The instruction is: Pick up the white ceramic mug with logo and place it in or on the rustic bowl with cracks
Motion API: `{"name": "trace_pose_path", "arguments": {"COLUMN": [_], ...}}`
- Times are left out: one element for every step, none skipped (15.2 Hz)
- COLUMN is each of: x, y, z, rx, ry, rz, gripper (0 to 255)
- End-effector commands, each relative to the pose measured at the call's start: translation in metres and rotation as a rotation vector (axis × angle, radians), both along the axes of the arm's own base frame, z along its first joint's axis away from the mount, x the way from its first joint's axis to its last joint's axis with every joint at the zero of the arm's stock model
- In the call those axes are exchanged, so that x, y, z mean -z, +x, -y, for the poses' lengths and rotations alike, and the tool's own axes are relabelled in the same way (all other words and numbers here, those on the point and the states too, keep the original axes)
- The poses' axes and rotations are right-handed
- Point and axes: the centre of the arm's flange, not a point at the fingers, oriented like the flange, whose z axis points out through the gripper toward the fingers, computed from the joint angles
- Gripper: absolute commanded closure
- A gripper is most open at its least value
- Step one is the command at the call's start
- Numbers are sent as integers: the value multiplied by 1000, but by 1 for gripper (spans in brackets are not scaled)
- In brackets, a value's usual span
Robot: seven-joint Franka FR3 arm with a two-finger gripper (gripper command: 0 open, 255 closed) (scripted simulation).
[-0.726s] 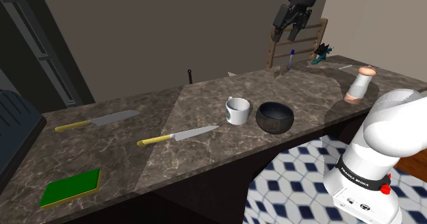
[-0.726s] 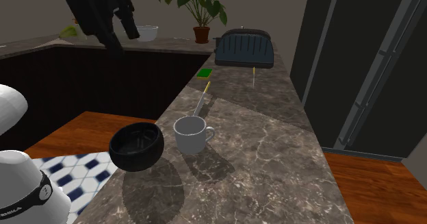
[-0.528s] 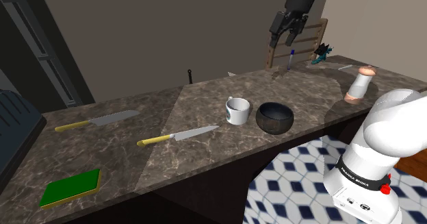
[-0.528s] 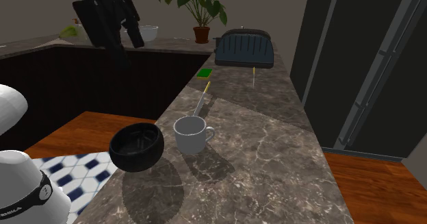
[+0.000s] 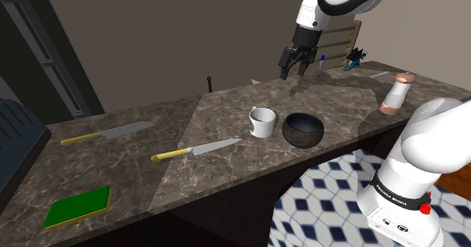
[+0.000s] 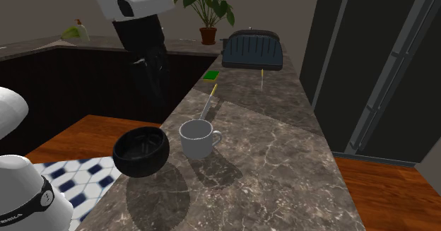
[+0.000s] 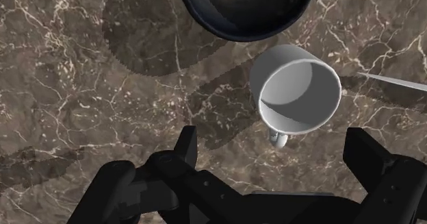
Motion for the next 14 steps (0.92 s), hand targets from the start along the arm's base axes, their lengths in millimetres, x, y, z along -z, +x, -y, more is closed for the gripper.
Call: {"name": "trace_pose_path", "arguments": {"x": [24, 37, 49, 61, 73, 86, 98, 110, 123, 135, 148, 151, 156, 162], "y": [11, 16, 20, 25, 30, 35, 39, 44, 48, 53, 57, 59, 59, 60], "z": [-5, -8, -11, -13, -16, -18, -21, -23, -25, -28, -30, -30, -31, -31], "rx": [5, 8, 10, 13, 15, 17, 20, 22, 25, 27, 29, 30, 30, 30], "ry": [-7, -11, -14, -17, -21, -24, -28, -31, -34, -38, -41, -42, -42, -42], "rz": [-7, -12, -17, -21, -26, -31, -35, -40, -45, -50, -54, -56, -56, -56], "gripper": [0, 0, 0, 0, 0, 0, 0, 0, 0, 0, 0, 0, 0, 0]}}
